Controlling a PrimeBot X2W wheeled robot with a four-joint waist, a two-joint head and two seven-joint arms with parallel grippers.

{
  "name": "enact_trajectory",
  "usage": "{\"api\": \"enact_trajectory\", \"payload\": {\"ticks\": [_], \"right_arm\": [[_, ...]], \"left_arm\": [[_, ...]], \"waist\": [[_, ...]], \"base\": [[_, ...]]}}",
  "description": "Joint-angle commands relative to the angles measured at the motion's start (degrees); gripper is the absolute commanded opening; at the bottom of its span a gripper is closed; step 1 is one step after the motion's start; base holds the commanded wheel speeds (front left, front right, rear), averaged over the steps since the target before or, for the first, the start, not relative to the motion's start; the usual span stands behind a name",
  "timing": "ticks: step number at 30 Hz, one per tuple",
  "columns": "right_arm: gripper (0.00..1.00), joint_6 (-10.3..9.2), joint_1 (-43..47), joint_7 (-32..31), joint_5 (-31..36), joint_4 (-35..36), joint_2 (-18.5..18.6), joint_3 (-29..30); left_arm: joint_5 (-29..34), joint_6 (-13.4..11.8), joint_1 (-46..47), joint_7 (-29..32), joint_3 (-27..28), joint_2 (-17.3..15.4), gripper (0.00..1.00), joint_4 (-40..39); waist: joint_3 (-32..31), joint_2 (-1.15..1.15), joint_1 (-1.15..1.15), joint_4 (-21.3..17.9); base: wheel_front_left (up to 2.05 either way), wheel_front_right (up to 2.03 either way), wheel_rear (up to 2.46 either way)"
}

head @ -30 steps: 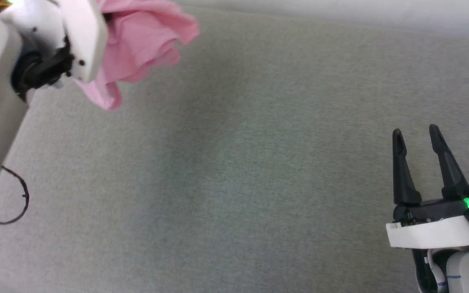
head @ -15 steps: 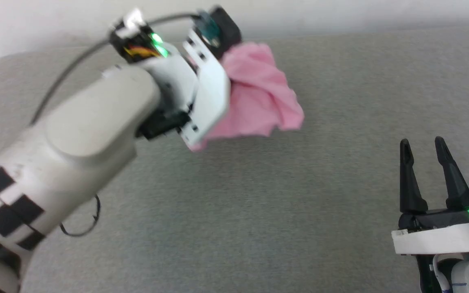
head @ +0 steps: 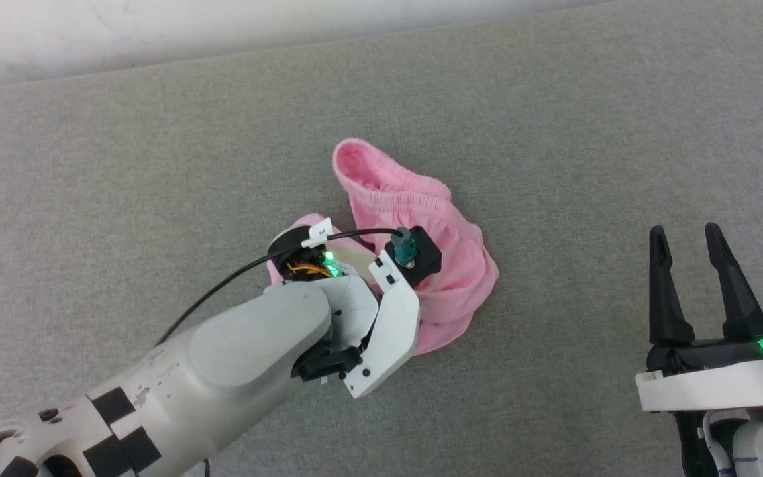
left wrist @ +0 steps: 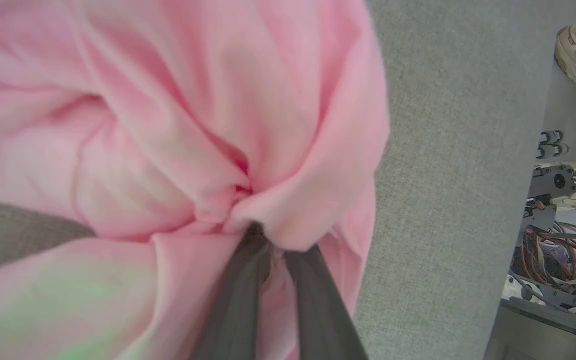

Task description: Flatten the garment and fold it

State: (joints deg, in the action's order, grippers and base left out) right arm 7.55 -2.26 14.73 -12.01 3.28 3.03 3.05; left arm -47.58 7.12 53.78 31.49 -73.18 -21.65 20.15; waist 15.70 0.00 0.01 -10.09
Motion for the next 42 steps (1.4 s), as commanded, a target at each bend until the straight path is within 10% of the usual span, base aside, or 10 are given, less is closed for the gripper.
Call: {"api": "enact_trajectory", "payload": {"ticks": [1, 2, 12, 18, 28, 35, 42], "right_arm": [[1.0, -0.06, -0.6, 0.3, 0.1, 0.0, -0.1, -0.1], [1.0, -0.06, -0.6, 0.3, 0.3, 0.0, -0.1, -0.1], [1.0, -0.06, 3.0, 0.3, 2.2, -0.1, -0.1, 0.9], [1.0, -0.06, 4.1, 0.3, 2.8, 0.3, -0.1, 1.5], [1.0, -0.06, 5.6, 0.3, 3.4, 1.0, -0.1, 2.3], [1.0, -0.06, 5.4, 0.3, 3.6, 0.9, -0.1, 1.9], [1.0, -0.06, 6.2, 0.3, 3.2, 0.3, -0.1, 1.1]], "left_arm": [[0.6, 0.4, -0.3, -1.0, -0.2, -0.3, 0.06, 0.1], [0.5, 0.4, 0.0, -3.0, -0.2, -0.3, 1.0, 0.3], [3.8, -1.8, 2.3, -30.6, 3.4, -1.0, 1.0, -0.1], [8.6, -14.1, -2.3, -44.5, 9.0, -2.6, 1.0, -0.6], [20.4, -31.9, -20.4, -46.5, 30.9, -2.6, 1.0, -11.6], [30.0, -34.2, -35.1, -46.5, 44.5, 0.9, 1.0, -18.1], [34.8, -30.0, -46.5, -46.5, 53.8, 6.4, 1.0, -19.6]], "waist": [[-0.4, 0.0, -0.01, 0.7], [-0.8, 0.0, -0.01, 1.1], [-7.6, 0.0, -0.01, 7.0], [-9.7, 0.0, -0.01, 10.0], [-10.9, 0.0, -0.01, 13.0], [-11.2, 0.0, -0.01, 13.5], [-12.0, 0.0, -0.01, 13.4]], "base": [[0.0, 0.0, 0.0], [0.0, 0.0, 0.0], [0.0, 0.0, 0.0], [0.0, 0.0, 0.0], [0.0, 0.0, 0.0], [0.0, 0.0, 0.0], [0.0, 0.0, 0.0]]}}
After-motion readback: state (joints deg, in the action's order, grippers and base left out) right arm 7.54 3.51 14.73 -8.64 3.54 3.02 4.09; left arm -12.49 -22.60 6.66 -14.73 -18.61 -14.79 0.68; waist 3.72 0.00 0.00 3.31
